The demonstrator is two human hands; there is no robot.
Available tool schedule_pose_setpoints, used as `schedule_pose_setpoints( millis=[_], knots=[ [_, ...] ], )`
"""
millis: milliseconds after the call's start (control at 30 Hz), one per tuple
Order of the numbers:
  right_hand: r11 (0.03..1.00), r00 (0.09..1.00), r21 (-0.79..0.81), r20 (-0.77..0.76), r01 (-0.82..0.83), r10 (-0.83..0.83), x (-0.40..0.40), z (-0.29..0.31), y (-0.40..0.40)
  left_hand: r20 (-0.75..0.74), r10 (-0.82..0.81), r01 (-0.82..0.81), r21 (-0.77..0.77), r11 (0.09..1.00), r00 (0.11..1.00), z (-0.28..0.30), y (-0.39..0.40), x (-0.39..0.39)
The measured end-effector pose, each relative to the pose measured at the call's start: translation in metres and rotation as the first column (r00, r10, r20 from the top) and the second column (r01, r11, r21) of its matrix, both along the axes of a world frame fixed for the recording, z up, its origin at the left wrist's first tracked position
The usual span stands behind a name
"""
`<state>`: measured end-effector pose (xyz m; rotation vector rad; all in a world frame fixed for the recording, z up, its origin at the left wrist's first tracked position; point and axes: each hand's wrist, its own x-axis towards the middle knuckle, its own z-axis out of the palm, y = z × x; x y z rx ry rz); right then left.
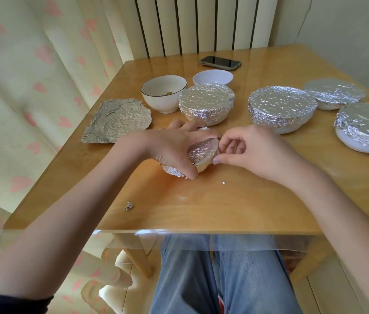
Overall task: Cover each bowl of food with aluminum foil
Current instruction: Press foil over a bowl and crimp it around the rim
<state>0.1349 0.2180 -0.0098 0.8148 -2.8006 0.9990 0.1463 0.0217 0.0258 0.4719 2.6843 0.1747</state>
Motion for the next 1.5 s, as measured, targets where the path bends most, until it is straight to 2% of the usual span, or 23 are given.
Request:
schedule_pose_setpoints(
  millis=[167,367,433,600,733,833,967,1067,1200,1367,1500],
  knots=[
    [0.999,0.999,-0.023,-0.005,-0.035,0.035,-0.013,0.005,-0.001,-0.002,-0.002,0.002,-0.016,1.000,1.000,0.000,-0.001,0.000],
    [0.988,0.991,0.151,-0.120,-0.042,0.061,-0.027,0.023,-0.003,0.010,-0.010,0.009,0.011,1.000,1.000,0.001,-0.001,-0.001],
    [0.982,0.990,0.179,-0.118,-0.055,0.077,-0.032,0.026,-0.005,0.004,-0.003,0.003,0.021,1.000,1.000,0.000,-0.001,-0.001],
    [0.991,0.998,0.120,0.001,-0.065,0.065,-0.026,0.007,0.006,-0.021,0.029,-0.029,0.027,0.999,0.999,0.000,0.002,-0.001],
    [1.000,1.000,-0.013,0.000,-0.014,0.014,0.003,-0.014,0.014,-0.085,0.117,-0.119,-0.019,0.993,0.989,-0.005,0.008,0.005],
    [1.000,1.000,-0.001,-0.015,0.007,-0.007,0.019,-0.015,0.007,-0.046,0.150,-0.153,-0.083,0.985,0.988,-0.003,0.011,0.008],
    [0.994,0.994,0.085,-0.086,0.071,-0.064,0.022,-0.012,-0.003,-0.073,0.016,-0.020,-0.060,0.998,0.997,0.007,0.003,0.009],
    [0.993,0.989,0.067,-0.118,0.092,-0.084,0.021,-0.013,-0.007,-0.049,-0.090,0.090,-0.019,0.996,0.995,0.005,-0.002,0.007],
    [0.997,0.993,0.019,-0.091,0.071,-0.069,0.017,-0.013,-0.009,-0.075,-0.096,0.103,0.094,0.990,0.993,-0.003,-0.002,0.003],
    [0.998,0.997,-0.027,0.047,-0.053,0.054,0.005,-0.005,-0.005,-0.035,-0.095,0.097,0.063,0.993,0.995,0.001,0.003,-0.001],
    [0.997,0.996,-0.019,0.051,-0.074,0.075,-0.001,0.001,-0.006,-0.034,-0.094,0.096,0.058,0.994,0.995,0.001,0.004,0.000]
  ],
)
